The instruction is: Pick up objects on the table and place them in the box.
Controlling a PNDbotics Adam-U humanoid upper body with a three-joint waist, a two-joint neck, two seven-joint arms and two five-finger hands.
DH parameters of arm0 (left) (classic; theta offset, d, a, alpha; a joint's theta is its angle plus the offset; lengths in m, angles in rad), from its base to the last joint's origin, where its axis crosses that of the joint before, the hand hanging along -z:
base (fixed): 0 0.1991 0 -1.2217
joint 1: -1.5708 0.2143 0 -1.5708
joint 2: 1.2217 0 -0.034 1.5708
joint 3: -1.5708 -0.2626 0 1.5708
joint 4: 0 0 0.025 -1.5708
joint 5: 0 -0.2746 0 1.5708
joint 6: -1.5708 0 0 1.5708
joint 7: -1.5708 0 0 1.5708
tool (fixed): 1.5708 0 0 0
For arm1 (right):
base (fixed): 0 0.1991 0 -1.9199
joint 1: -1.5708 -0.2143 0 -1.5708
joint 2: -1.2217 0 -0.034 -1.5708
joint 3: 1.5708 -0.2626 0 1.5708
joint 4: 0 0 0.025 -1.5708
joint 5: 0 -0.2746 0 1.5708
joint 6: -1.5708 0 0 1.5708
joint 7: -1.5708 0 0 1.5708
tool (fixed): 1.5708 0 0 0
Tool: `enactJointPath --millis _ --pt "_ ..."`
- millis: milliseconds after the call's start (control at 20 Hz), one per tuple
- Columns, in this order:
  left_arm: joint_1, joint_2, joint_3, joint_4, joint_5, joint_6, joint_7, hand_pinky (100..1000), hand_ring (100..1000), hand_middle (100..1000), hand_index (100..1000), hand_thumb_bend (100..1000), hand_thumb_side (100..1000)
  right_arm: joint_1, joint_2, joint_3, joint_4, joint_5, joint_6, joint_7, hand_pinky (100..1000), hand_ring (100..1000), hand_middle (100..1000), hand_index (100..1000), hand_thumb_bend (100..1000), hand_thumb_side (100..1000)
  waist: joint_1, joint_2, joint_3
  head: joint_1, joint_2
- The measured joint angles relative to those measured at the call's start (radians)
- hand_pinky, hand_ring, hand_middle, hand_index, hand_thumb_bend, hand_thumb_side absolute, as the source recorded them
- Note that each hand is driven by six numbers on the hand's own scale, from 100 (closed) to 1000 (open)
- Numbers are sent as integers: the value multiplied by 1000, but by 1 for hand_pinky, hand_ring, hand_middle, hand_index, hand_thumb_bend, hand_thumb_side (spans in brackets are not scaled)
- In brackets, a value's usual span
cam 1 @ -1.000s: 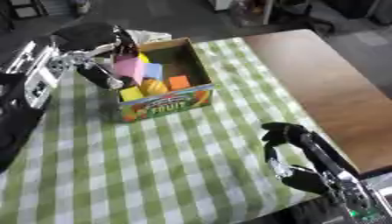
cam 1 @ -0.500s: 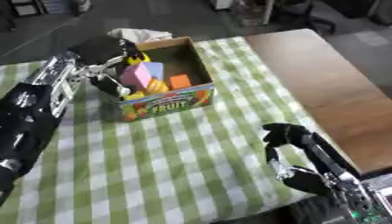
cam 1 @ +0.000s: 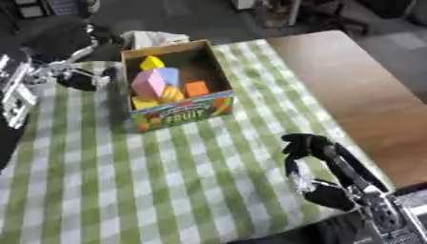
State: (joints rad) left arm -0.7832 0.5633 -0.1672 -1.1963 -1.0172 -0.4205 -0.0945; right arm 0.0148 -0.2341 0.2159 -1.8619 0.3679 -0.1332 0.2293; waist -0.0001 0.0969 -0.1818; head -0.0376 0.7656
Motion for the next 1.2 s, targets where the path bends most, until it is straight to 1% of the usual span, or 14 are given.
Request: enactJointPath --millis 50,100,150,350,450,650,850,1050,1200 --pt "25 4 19 -28 17 -3 16 693 670 669 841 100 248 0 0 0 0 0 1 -1 701 632 633 838 100 245 -2 0 6 0 0" --pt "54 5 35 -54 34 -3 33 691 668 666 838 100 286 -1 0 -1 0 0 1 -1 700 631 632 837 100 243 -4 1 13 0 0" --pt "82 3 50 -83 51 -2 50 682 660 653 831 100 369 -1 0 -2 0 0 1 -2 699 628 628 836 100 241 -6 2 20 0 0" --pt "188 -45 96 -190 118 23 116 667 645 633 815 100 425 -2 0 -11 0 0 2 -19 692 617 618 826 100 231 -7 8 47 1 0" --pt "241 -80 109 -243 151 48 149 661 640 624 806 100 460 -4 0 -14 0 0 3 -34 687 609 610 820 100 228 -2 9 59 2 0" --pt "340 -163 134 -342 214 106 203 649 630 610 791 100 512 -6 0 -19 -1 -4 7 -75 677 594 594 804 100 253 2 17 74 10 0" --pt "439 -256 154 -410 276 167 201 646 628 606 786 100 574 -7 0 -19 -1 -47 13 -129 670 588 587 791 100 287 0 23 79 32 0" --pt "539 -350 166 -460 339 229 161 644 625 601 780 100 626 -7 3 -19 -1 -105 22 -189 667 586 586 785 100 308 -3 23 78 54 0" --pt "613 -397 166 -500 384 275 126 640 614 592 775 100 682 -6 3 -16 -1 -150 26 -231 667 586 586 785 100 320 -7 23 79 68 0"
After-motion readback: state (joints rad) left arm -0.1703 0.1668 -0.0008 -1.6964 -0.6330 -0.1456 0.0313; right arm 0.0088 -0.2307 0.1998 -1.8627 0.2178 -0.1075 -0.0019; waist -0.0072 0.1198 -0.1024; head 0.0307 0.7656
